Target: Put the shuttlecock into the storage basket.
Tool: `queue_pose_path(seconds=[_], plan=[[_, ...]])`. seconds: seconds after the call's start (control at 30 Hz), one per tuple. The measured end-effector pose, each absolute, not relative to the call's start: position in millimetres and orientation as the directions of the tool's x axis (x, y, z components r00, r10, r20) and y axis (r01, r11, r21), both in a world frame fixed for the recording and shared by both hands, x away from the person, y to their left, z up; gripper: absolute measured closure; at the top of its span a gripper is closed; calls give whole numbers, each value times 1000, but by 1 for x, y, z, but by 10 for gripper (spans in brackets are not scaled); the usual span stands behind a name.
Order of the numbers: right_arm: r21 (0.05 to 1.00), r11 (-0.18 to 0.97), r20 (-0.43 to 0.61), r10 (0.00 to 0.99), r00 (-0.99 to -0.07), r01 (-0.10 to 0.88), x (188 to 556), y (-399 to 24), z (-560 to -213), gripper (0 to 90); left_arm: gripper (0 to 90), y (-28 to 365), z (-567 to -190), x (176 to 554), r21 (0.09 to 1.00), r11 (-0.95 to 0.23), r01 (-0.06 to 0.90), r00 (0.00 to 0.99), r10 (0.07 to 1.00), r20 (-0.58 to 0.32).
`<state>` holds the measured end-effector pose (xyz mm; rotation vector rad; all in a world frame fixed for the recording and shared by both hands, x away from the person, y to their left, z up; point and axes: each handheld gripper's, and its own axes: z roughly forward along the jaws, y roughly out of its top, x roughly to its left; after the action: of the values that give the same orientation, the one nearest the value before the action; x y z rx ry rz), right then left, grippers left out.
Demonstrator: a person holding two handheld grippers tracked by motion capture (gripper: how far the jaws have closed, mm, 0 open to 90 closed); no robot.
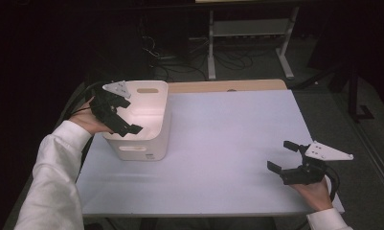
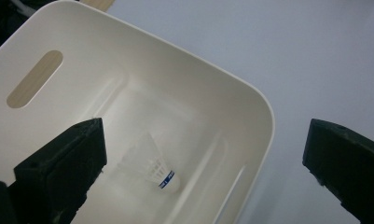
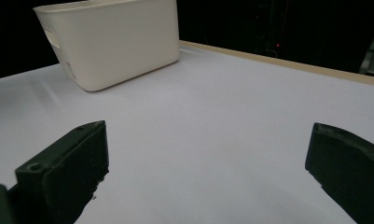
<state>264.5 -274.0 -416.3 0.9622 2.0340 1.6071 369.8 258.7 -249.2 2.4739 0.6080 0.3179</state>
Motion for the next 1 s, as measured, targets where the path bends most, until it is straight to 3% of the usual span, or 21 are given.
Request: queue_pose_path(seconds=[0.23,1.0], plan=[[952,116,120,709,-695,283,265,-274,-416,0,0,259,-255,364,580,-738,345,867,488,104],[951,121,121,704,-699,285,266,-272,-418,0,0,277,-263,341,710,-630,315,825,552,124]])
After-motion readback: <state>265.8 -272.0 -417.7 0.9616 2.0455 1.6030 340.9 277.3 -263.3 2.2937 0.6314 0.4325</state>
